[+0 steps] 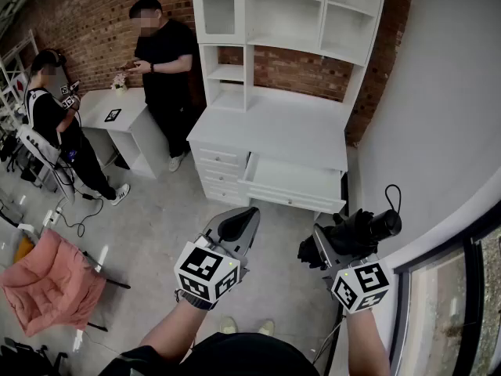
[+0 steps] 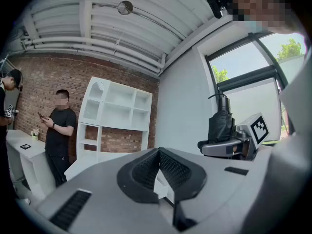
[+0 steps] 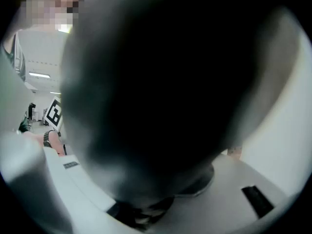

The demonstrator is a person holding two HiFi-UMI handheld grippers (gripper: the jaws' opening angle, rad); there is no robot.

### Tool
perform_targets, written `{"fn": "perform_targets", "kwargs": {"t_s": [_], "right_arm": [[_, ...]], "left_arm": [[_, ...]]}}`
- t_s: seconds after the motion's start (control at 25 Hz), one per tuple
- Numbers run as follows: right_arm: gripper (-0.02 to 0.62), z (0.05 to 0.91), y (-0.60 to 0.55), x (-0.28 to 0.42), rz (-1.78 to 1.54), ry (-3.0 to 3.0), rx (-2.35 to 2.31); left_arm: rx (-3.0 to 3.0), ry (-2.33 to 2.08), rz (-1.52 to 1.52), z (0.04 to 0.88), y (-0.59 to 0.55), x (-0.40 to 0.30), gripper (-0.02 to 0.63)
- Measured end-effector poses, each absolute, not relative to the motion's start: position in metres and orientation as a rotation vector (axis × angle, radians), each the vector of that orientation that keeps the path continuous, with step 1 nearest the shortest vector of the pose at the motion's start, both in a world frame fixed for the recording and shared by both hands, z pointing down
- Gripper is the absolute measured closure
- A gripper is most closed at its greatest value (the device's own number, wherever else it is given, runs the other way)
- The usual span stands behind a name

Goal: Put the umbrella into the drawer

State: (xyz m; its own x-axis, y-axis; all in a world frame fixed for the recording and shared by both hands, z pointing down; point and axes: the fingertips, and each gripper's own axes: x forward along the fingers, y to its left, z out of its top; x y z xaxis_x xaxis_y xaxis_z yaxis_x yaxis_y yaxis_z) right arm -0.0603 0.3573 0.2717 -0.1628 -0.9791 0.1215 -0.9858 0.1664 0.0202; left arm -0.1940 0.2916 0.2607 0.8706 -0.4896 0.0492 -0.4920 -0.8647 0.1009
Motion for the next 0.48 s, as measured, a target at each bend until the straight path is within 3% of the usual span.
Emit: {"fn": "perform_targets", "kwargs": {"t_s": [0.48], "right_arm": [[0.403,0.271,0.362,-0.043,0.096,-2.335,1.97]], "left_arm": [[2.941,-0.762,0.028,0.261,0.295,-0.174,0.6]]}}
